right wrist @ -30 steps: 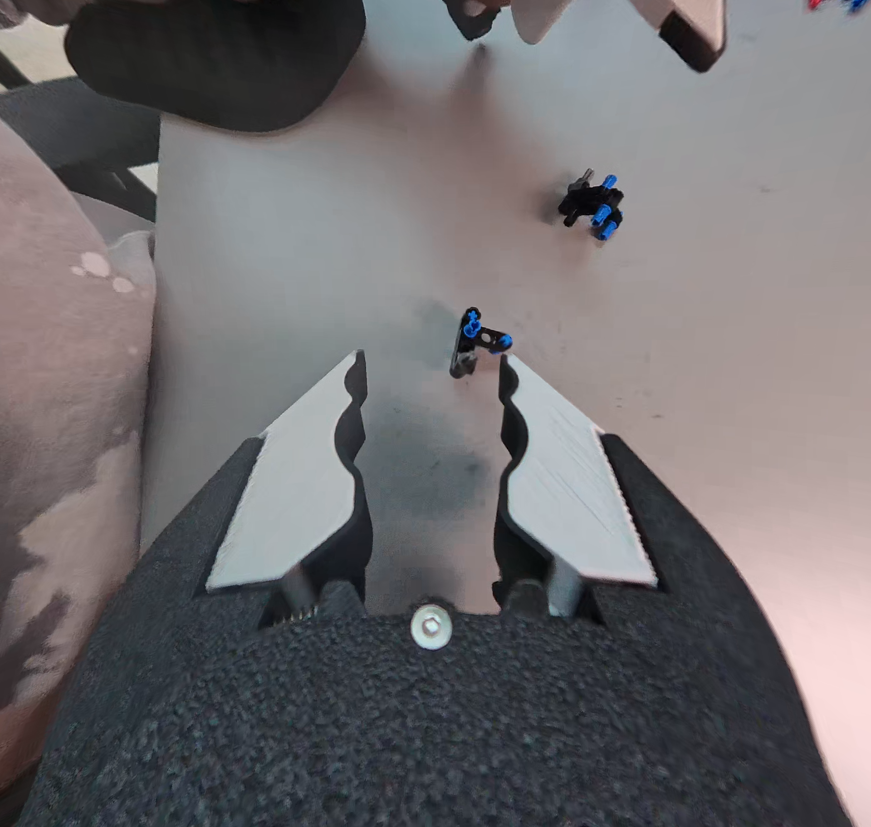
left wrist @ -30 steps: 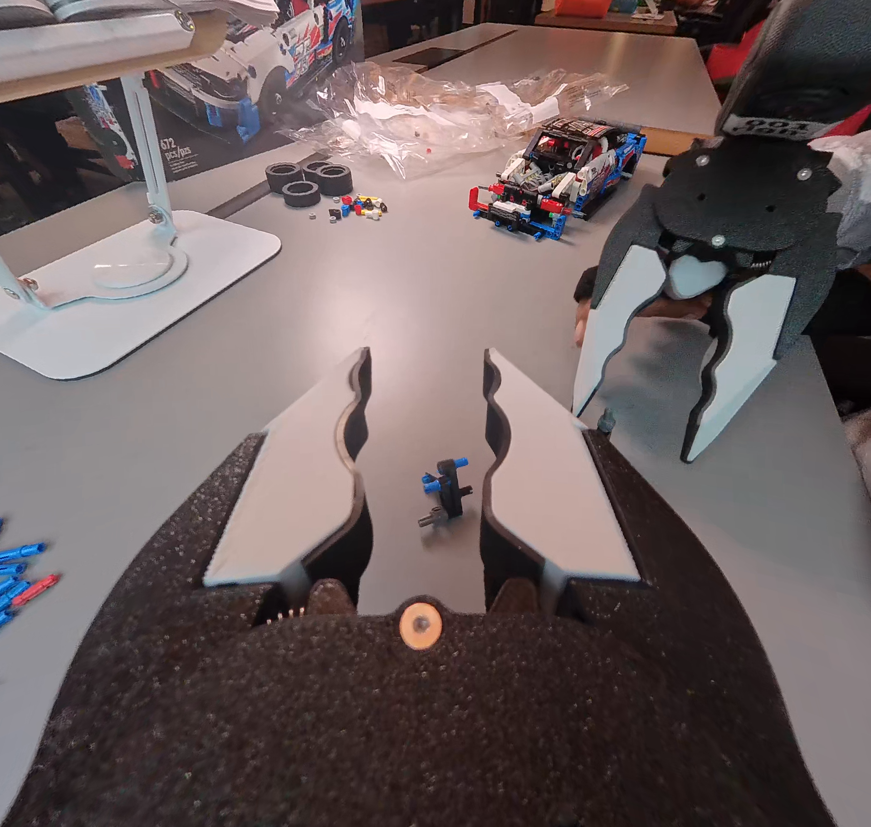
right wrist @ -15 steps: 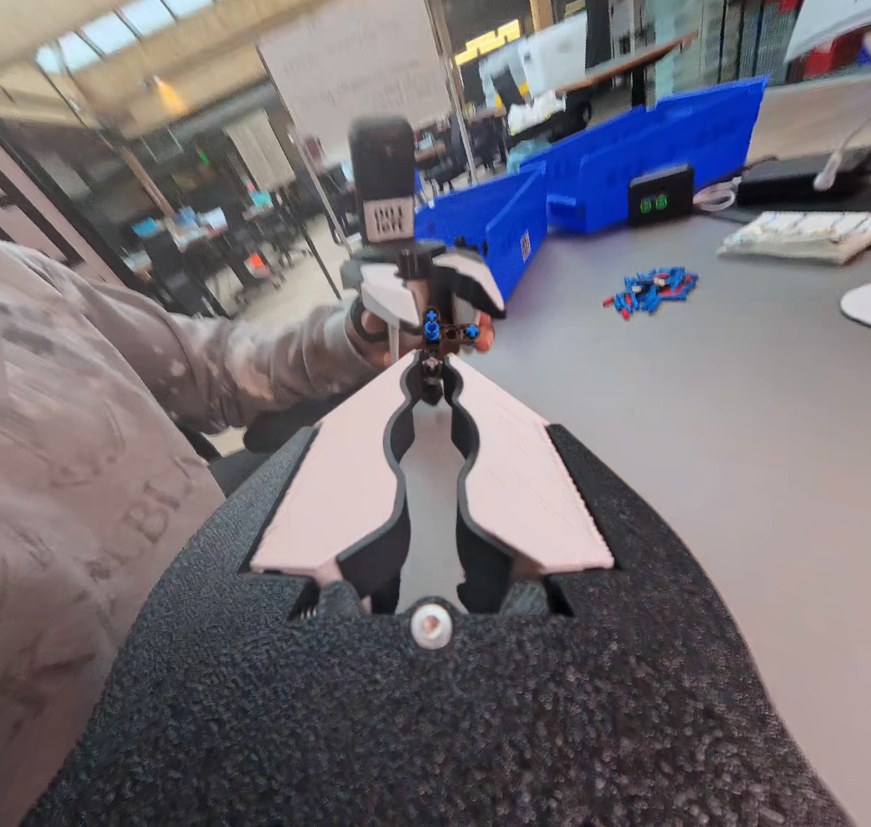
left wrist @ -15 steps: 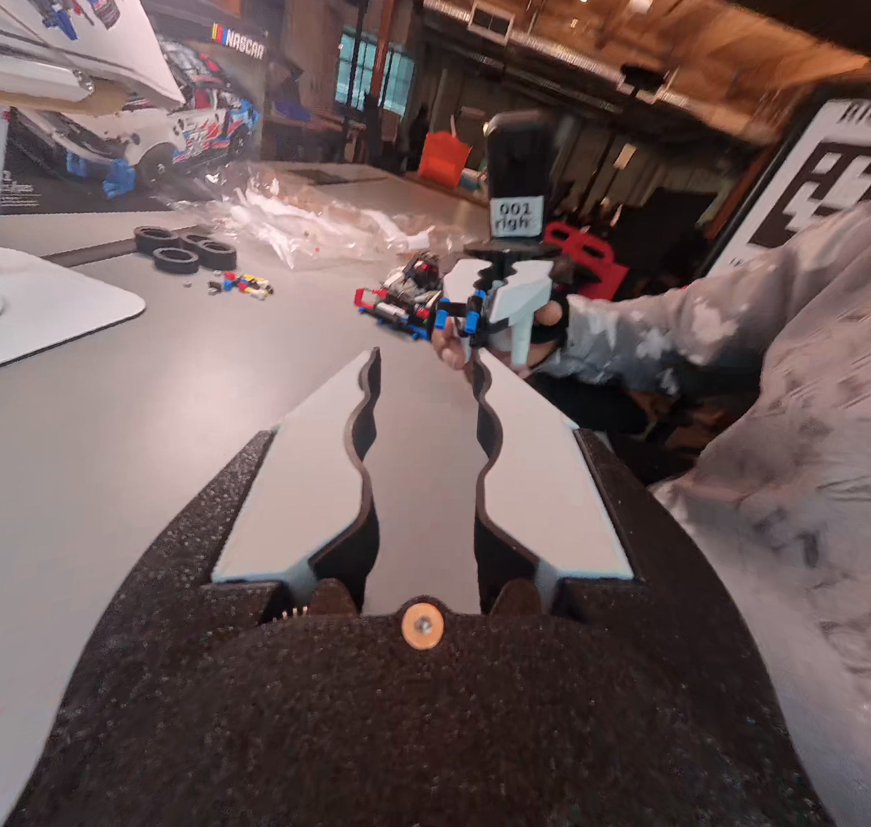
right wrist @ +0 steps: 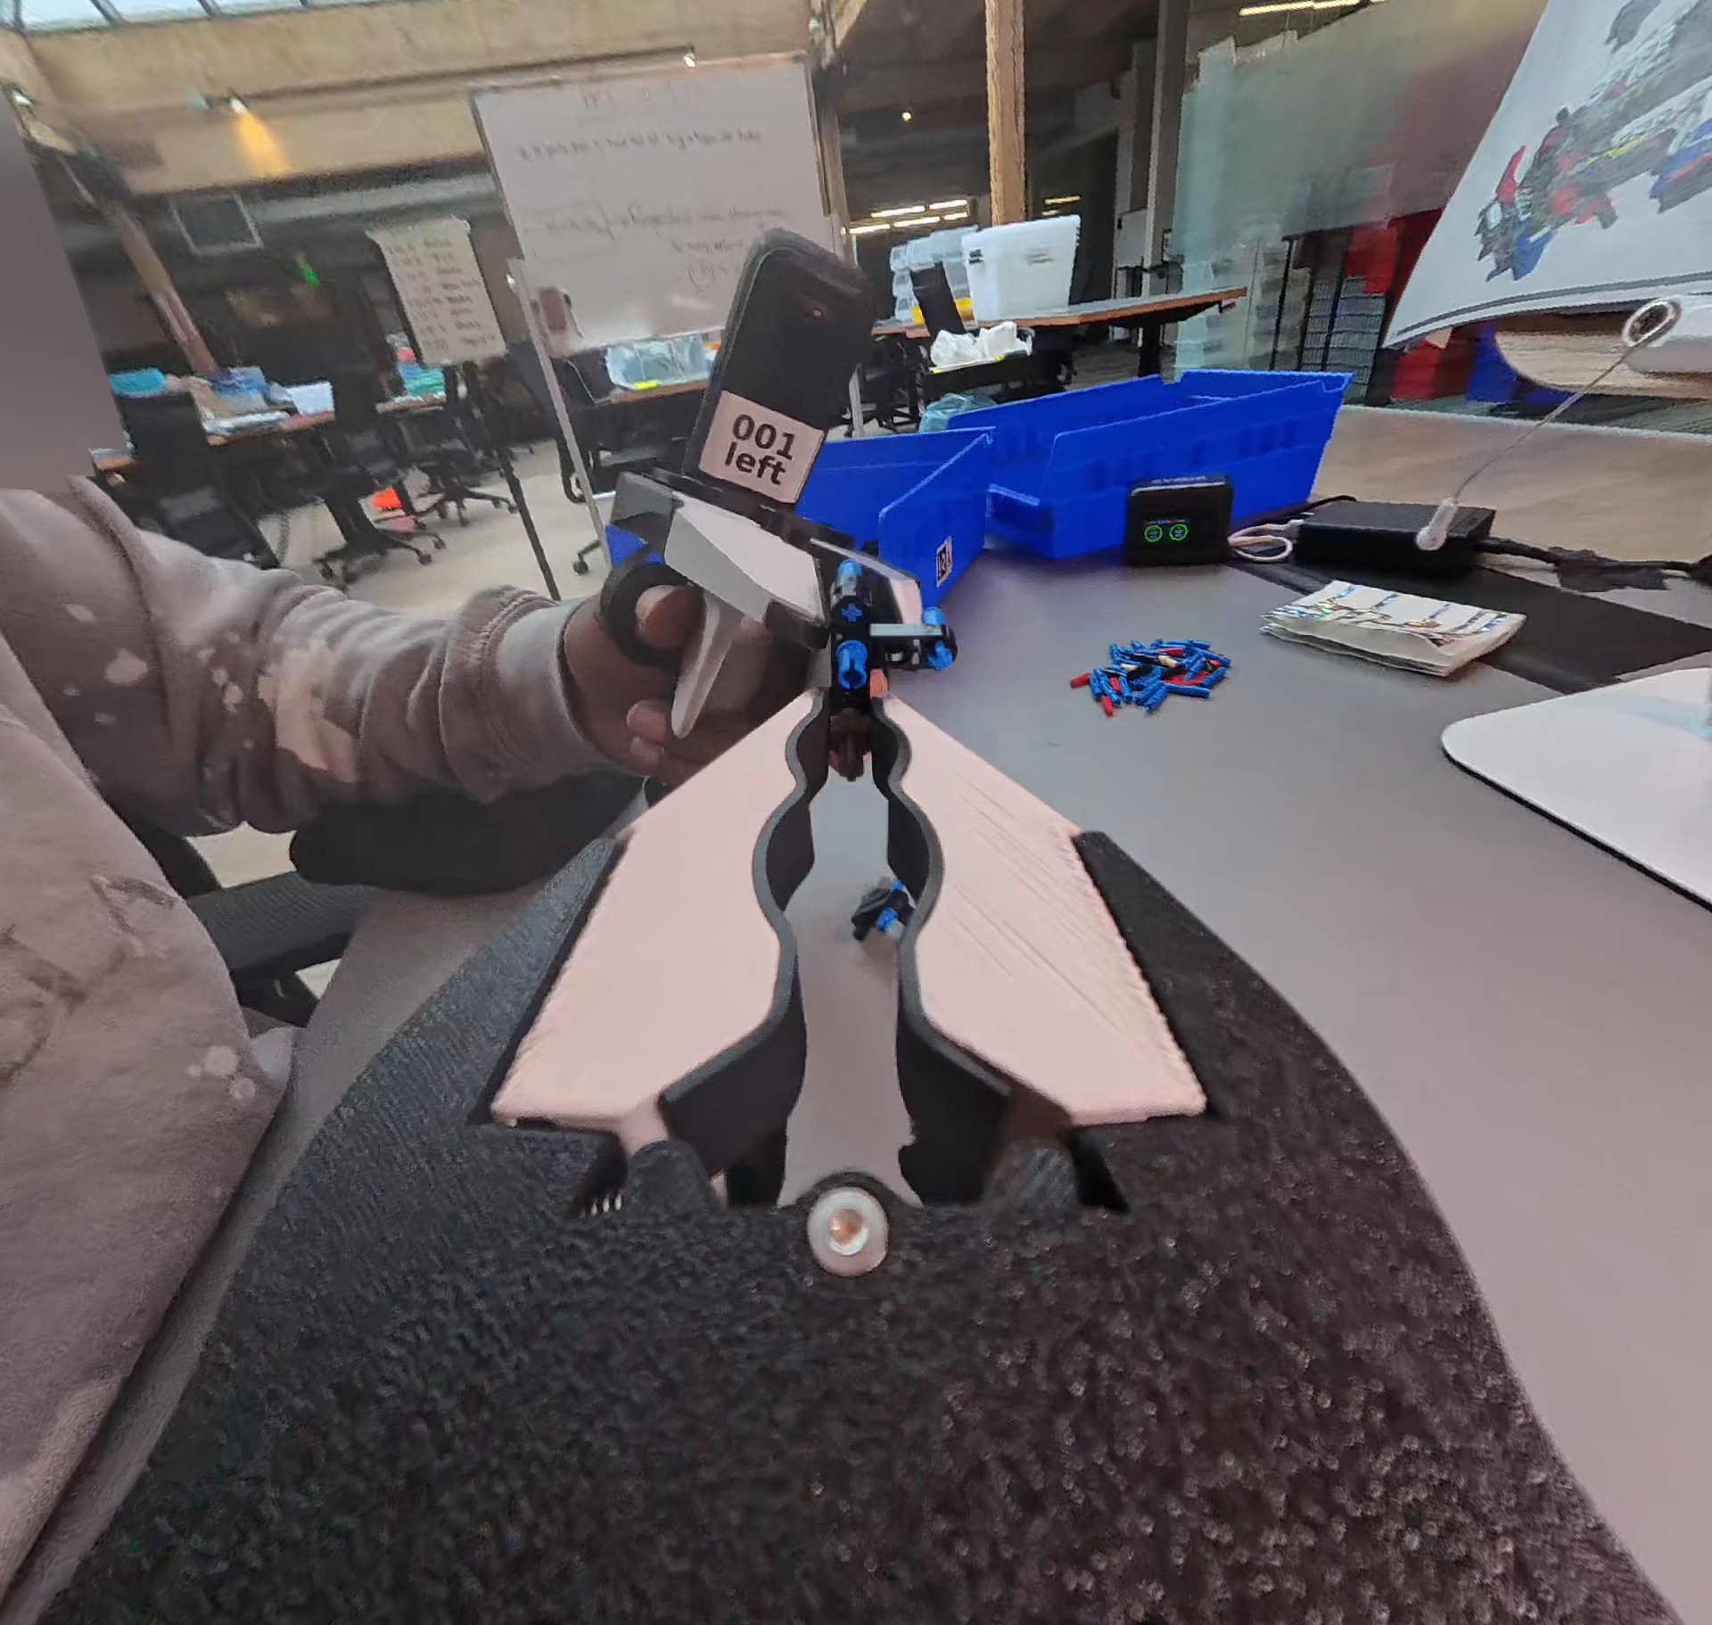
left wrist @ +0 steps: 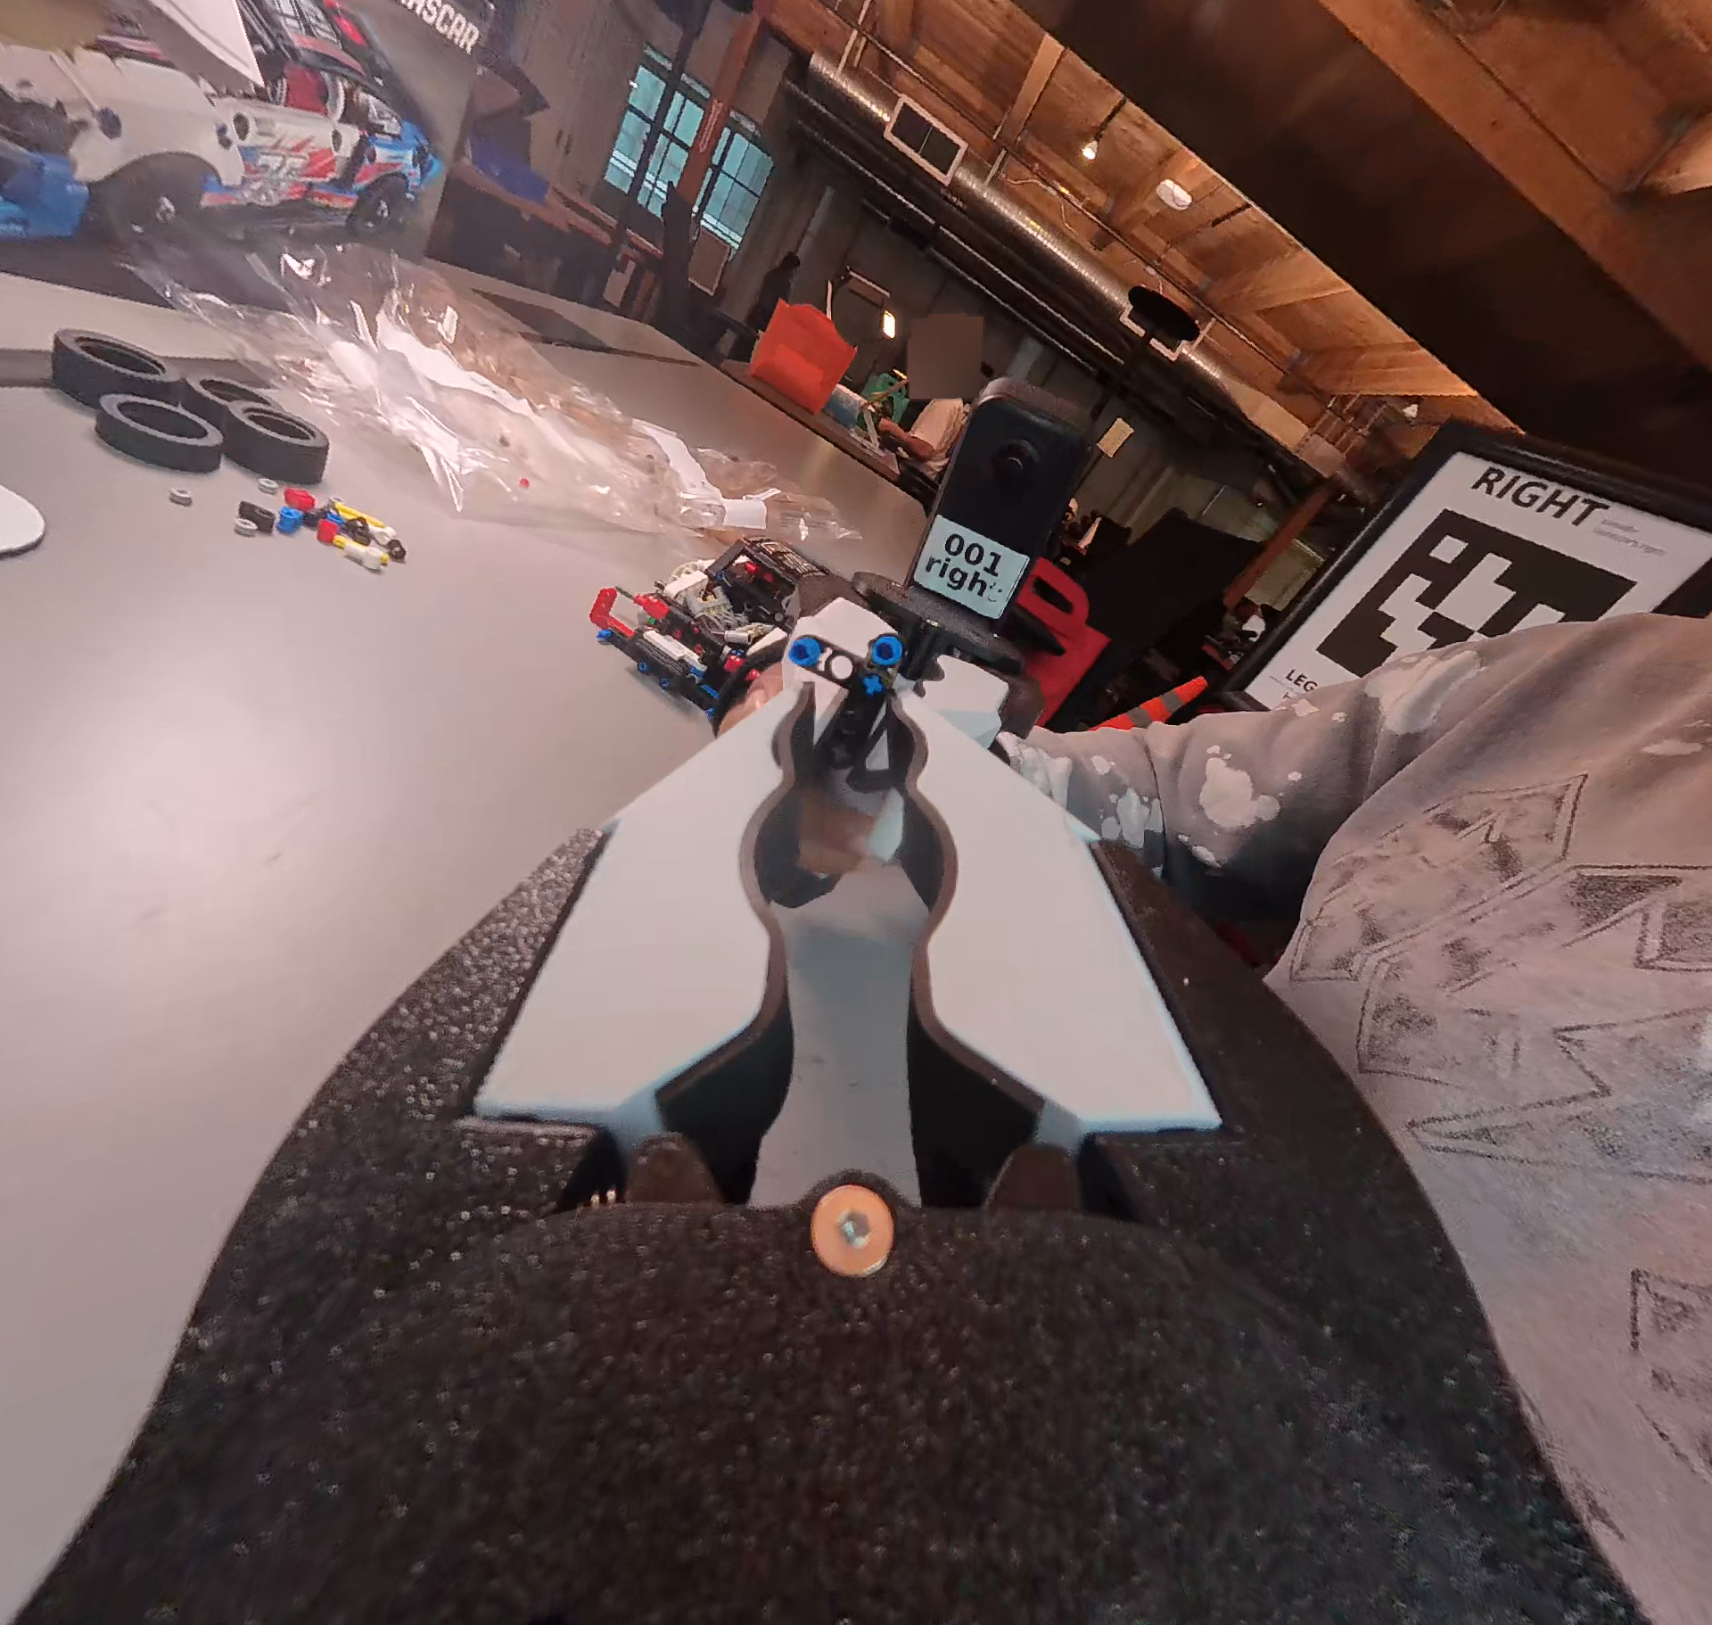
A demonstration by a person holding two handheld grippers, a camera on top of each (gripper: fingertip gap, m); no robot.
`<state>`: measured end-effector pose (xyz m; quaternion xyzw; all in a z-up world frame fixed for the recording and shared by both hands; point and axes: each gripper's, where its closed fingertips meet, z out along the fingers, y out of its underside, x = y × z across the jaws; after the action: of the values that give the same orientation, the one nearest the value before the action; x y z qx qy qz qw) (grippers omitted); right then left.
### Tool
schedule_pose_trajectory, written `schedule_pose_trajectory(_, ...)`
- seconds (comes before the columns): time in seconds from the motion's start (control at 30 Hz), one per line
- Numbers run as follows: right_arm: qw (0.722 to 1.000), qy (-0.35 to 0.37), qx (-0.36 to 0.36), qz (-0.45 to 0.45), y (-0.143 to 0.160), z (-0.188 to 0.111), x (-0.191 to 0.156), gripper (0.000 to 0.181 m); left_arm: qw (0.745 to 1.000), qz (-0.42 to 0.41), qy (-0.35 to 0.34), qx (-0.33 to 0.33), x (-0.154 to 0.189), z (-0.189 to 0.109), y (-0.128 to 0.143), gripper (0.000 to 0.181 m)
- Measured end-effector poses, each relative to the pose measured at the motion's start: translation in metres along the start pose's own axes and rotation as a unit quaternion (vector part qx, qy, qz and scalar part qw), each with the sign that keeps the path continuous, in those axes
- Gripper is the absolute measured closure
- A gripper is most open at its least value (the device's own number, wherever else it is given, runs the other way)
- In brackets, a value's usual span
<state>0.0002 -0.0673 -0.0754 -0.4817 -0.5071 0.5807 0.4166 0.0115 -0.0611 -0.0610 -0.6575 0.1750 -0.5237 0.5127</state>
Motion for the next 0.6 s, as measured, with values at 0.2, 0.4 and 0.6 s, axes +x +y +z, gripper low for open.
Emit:
schedule_pose_trajectory(0.2, 0.999, -0.019, -0.032, 0.014, 0.014, 0.0, -0.003, 0.173, 0.999, 0.024, 0.01, -0.027, -0.002, 0.004, 0.017, 0.173)
schedule_pose_trajectory(0.4, 0.998, -0.03, -0.034, 0.033, 0.017, -0.002, 0.0, 0.166, 1.0, -0.01, 0.011, -0.004, -0.01, -0.008, 0.014, 0.175)
schedule_pose_trajectory(0.6, 0.997, -0.044, -0.031, 0.055, 0.018, 0.002, -0.002, 0.172, 1.0, -0.007, 0.012, -0.01, -0.01, -0.008, 0.017, 0.175)
